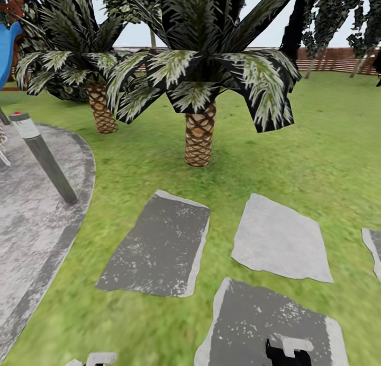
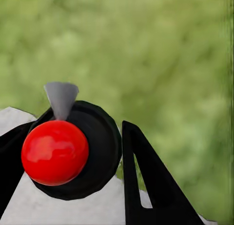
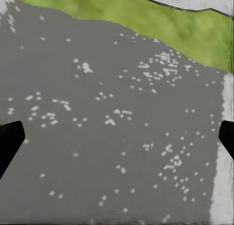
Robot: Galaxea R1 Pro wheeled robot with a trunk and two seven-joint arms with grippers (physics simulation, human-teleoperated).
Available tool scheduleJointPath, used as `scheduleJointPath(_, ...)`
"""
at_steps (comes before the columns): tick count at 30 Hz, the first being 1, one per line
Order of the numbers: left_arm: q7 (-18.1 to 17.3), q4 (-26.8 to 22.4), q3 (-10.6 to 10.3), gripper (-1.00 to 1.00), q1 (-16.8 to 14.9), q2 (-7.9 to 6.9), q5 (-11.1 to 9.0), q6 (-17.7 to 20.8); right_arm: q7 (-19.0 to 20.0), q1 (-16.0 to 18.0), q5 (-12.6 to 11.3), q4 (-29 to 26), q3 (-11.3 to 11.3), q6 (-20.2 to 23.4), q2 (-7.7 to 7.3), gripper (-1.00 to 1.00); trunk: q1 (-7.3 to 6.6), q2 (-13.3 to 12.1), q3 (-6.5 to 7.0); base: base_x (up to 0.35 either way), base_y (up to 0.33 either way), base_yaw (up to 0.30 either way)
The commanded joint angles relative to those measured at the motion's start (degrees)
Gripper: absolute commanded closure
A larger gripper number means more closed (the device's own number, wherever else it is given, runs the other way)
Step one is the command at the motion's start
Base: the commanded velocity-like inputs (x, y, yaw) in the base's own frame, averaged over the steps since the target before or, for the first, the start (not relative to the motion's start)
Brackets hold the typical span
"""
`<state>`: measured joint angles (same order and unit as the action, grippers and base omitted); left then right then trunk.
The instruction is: Pick up the pesticide atomizer in the garden and spray insectifuge to fully cover both potted plants in the garden.
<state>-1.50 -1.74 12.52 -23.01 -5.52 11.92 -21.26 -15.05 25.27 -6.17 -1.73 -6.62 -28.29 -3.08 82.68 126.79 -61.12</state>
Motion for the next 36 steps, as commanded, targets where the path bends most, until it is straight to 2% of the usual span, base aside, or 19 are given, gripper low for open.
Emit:
scheduleJointPath(1,-0.17,0.05,0.49,1.00,-0.02,-0.02,0.45,-0.19,-0.06,0.04,-0.60,0.05,-0.50,-0.18,-0.01,-1.00,-0.01,0.02,-0.04,0.000,0.000,-0.300)
scheduleJointPath(16,-0.29,-0.02,0.58,1.00,-0.02,-0.01,0.38,-0.28,-0.06,0.04,-0.60,0.05,-0.50,-0.18,-0.06,-1.00,-0.01,0.02,-0.01,0.000,0.000,-0.300)
scheduleJointPath(36,-0.26,-0.02,0.69,1.00,-0.02,-0.12,-0.15,-0.35,-0.06,0.04,-0.51,0.06,-0.50,-0.18,0.01,-1.00,-0.01,0.02,1.00,0.000,0.000,-0.277)
